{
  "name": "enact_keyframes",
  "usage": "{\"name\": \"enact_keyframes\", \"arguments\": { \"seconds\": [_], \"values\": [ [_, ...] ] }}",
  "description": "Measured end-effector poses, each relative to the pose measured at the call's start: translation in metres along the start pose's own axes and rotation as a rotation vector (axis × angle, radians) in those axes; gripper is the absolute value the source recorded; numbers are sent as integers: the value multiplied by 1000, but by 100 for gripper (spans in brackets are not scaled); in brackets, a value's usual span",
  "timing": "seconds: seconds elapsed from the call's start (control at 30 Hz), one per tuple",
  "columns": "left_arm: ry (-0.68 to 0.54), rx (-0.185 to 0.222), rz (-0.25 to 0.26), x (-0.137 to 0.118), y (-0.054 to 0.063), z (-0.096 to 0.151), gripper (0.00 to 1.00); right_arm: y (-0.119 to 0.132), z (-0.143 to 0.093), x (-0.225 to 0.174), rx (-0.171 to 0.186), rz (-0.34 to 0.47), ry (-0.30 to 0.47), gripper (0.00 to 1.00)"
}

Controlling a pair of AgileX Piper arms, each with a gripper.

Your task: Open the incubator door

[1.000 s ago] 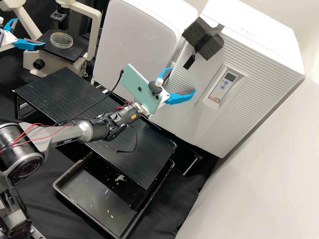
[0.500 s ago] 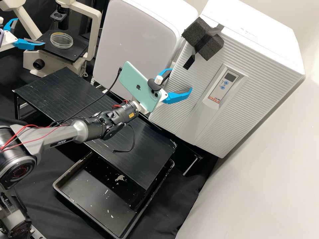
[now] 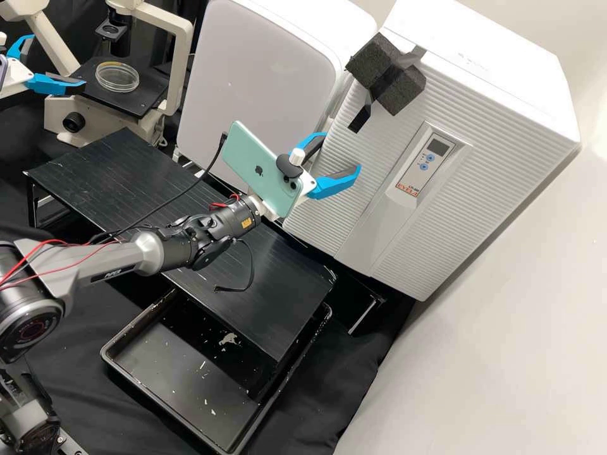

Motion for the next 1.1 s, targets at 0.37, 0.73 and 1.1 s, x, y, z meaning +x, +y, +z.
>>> {"name": "enact_keyframes", "arguments": {
  "seconds": [0.37,0.73,1.1],
  "values": [
    [0,0,0,0,0,0,100,13,4,-21,41,-13,11,100],
    [0,0,0,0,0,0,100,12,-26,-31,25,15,66,100],
    [0,0,0,0,0,0,100,-3,-53,-19,-95,86,-62,100]
  ]
}}
